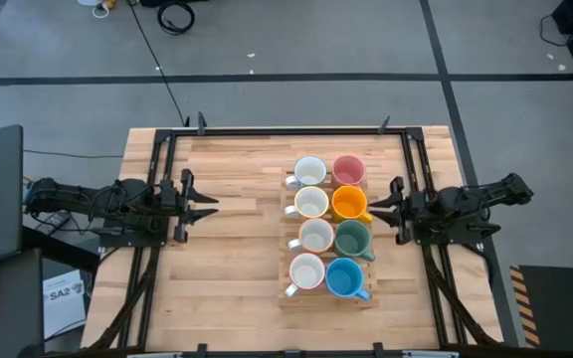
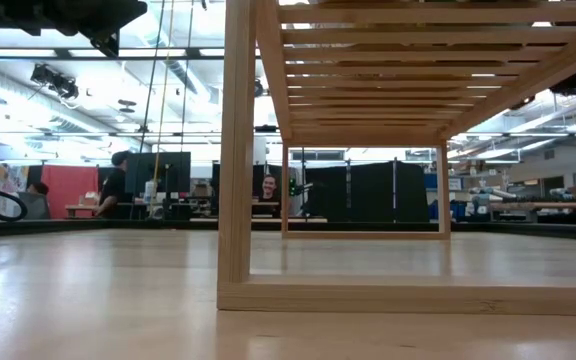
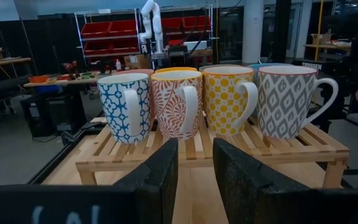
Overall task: Place coffee mugs
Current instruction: Return to Home Position
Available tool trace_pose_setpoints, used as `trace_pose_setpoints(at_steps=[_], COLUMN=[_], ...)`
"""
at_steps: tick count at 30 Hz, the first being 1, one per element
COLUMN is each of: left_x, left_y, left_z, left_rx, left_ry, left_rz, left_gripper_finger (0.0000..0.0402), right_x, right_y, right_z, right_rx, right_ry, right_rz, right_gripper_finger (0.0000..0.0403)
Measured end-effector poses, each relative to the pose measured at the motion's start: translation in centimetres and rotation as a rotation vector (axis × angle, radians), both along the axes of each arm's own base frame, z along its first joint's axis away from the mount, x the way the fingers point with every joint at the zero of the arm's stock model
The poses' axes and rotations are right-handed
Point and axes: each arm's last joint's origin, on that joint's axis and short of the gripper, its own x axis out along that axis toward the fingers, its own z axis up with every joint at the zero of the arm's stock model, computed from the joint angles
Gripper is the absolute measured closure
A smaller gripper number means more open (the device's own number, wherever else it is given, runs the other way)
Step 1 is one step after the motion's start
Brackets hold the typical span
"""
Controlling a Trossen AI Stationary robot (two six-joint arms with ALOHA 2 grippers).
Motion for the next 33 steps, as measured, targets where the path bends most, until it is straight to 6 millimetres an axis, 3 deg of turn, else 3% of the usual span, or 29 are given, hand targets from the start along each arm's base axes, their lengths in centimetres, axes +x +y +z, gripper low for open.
trace_pose_setpoints(at_steps=[23,33], left_x=[0.0,-2.0], left_y=[0.0,0.8], left_z=[0.0,-0.2], left_rx=[0.020,0.008], left_ry=[0.001,0.017], left_rz=[0.001,0.100], left_gripper_finger=[0.0294,0.0294], right_x=[0.2,0.2], right_y=[-0.1,-0.1], right_z=[-0.9,-0.9], right_rx=[-0.066,-0.073], right_ry=[0.055,0.055], right_rz=[-0.067,-0.068], right_gripper_finger=[0.0312,0.0312])
